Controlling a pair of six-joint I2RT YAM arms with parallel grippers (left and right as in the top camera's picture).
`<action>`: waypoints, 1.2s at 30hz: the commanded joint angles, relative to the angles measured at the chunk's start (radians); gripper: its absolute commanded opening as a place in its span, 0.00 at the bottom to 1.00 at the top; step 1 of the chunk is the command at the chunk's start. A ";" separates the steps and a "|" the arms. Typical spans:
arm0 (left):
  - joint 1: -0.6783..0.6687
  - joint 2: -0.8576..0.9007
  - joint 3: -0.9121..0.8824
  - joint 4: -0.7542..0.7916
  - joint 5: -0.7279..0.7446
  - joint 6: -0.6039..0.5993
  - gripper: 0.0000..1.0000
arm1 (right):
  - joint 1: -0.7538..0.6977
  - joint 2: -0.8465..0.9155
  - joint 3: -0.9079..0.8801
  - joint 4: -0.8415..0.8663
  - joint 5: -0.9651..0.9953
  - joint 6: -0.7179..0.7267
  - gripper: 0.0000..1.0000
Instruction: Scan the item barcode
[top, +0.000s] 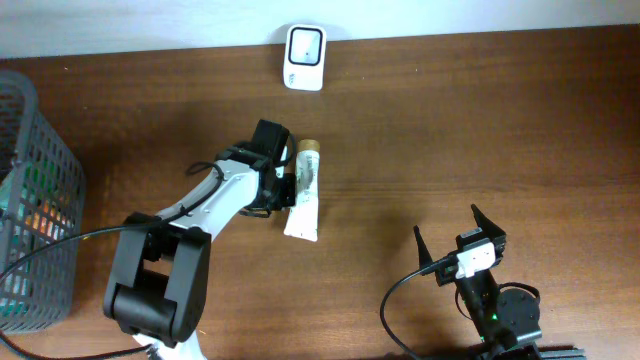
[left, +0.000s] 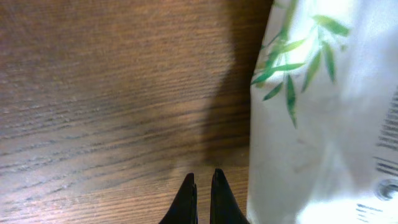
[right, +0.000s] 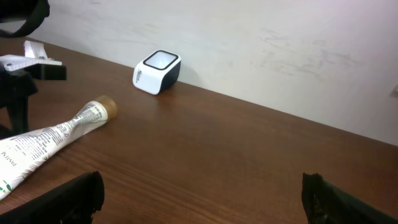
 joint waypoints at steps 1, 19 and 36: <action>-0.007 -0.080 0.076 -0.024 0.005 0.043 0.00 | 0.006 -0.008 -0.005 -0.005 0.002 0.001 0.98; -0.202 -0.083 0.068 -0.048 -0.079 0.347 0.00 | 0.006 -0.008 -0.005 -0.005 0.002 0.001 0.98; -0.202 0.067 0.065 0.001 -0.281 0.190 0.00 | 0.006 -0.007 -0.005 -0.005 0.002 0.001 0.98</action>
